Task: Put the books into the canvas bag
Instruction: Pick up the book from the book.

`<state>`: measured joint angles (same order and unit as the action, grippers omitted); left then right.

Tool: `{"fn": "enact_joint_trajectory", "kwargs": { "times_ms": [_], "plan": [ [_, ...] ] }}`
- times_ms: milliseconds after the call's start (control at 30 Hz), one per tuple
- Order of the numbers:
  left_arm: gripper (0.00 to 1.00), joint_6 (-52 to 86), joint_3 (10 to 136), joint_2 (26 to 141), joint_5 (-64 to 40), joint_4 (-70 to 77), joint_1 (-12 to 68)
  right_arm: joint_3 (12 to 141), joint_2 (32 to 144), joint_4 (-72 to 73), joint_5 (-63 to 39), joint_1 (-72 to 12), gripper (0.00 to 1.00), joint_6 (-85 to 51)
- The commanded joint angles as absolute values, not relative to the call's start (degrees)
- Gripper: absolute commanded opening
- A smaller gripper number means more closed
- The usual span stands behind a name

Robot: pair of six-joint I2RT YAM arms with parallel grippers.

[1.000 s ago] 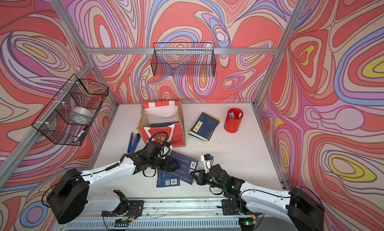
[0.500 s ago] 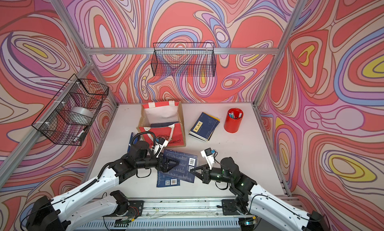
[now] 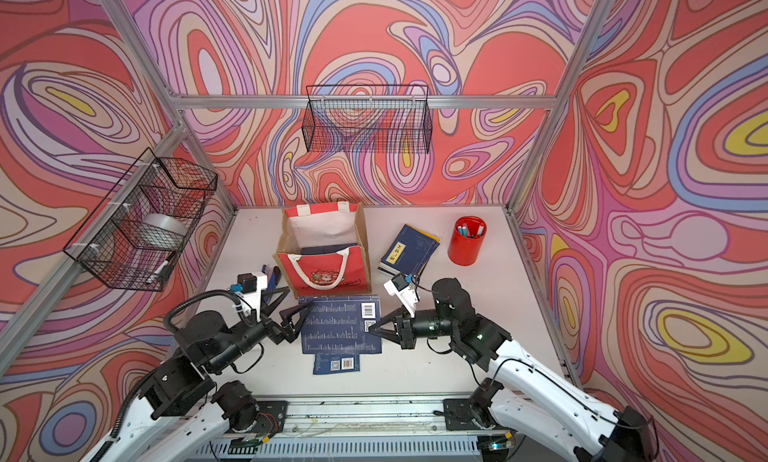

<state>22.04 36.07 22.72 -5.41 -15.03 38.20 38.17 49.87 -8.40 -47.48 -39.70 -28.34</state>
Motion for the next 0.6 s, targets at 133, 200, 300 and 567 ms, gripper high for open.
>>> {"fn": "enact_joint_trajectory", "kwargs": {
  "times_ms": [133, 200, 300, 567],
  "plan": [
    [1.0, 18.79, 40.7, 30.14, -23.91, -14.43, 38.06, 45.32, 52.8, -13.31, -55.5, -37.96, 0.0, -23.04],
    [1.0, 18.81, 42.53, 33.95, -28.28, -14.76, 38.06, 46.11, 52.53, -12.96, -56.84, -36.7, 0.0, -23.02],
    [1.0, 19.23, 43.03, 36.12, -30.88, -16.23, 38.06, 46.74, 51.82, -11.96, -59.76, -34.02, 0.0, -23.67],
    [0.71, 20.83, 41.66, 32.37, -34.82, -12.58, 38.07, 48.38, 52.0, -12.3, -62.21, -29.83, 0.0, -22.81]
  ]
}}
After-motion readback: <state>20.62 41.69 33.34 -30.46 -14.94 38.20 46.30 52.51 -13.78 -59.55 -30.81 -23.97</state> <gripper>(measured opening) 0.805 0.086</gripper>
